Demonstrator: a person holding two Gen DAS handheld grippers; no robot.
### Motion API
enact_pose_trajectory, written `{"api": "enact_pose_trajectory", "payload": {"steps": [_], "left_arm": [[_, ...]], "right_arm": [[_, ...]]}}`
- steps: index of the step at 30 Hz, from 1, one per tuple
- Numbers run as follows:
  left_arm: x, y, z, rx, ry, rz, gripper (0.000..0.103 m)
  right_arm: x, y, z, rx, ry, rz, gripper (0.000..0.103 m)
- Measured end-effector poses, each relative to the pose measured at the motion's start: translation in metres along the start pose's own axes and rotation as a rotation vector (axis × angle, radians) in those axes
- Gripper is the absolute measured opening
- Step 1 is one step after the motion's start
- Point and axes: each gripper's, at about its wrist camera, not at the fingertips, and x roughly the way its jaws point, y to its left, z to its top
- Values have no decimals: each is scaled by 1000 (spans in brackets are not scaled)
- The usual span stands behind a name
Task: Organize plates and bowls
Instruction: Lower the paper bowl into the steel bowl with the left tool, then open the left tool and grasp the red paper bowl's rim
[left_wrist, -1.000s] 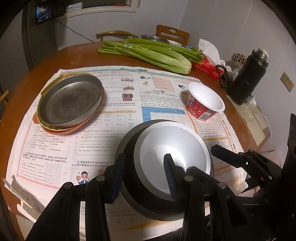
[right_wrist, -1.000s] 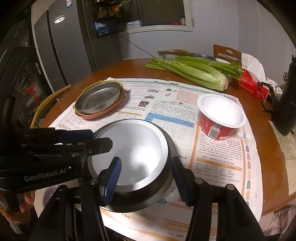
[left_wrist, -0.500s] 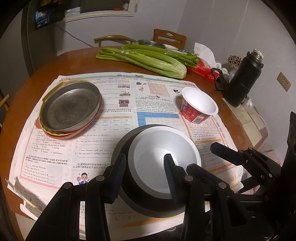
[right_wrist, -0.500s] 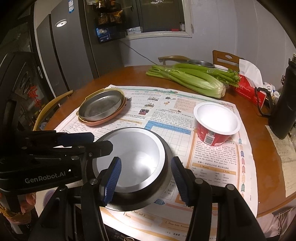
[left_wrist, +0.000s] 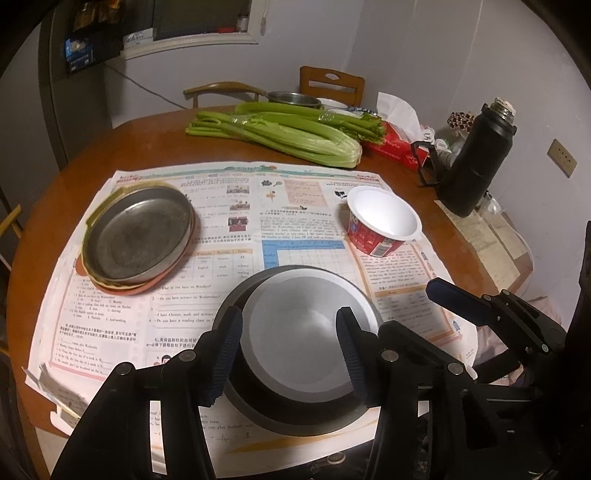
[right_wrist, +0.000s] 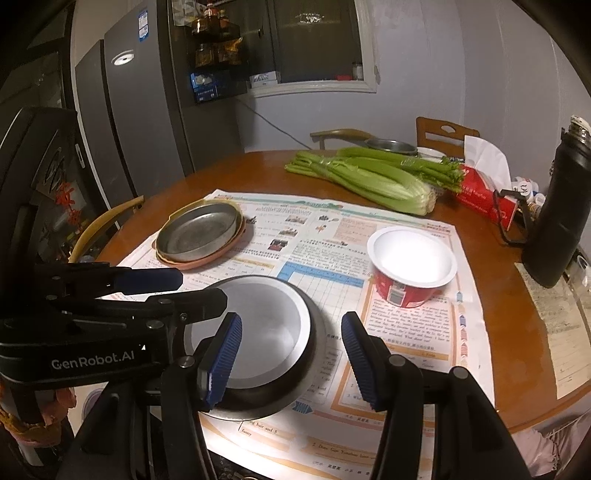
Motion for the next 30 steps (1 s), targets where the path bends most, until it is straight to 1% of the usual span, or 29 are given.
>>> {"api": "enact_pose_trajectory", "payload": {"steps": [8,22,30], "left_arm": [[-7,-11,10,36,-27,9,55],[-6,-24,30,72,-63,-38,55],[6,-34,44,98,-62,-63,55]], "right_arm": [[-12,-12,3,24,-35,-13,56],[-22,-38,10,83,-67,-65,56],[-21,-55,14,127,-71,-89,56]]}}
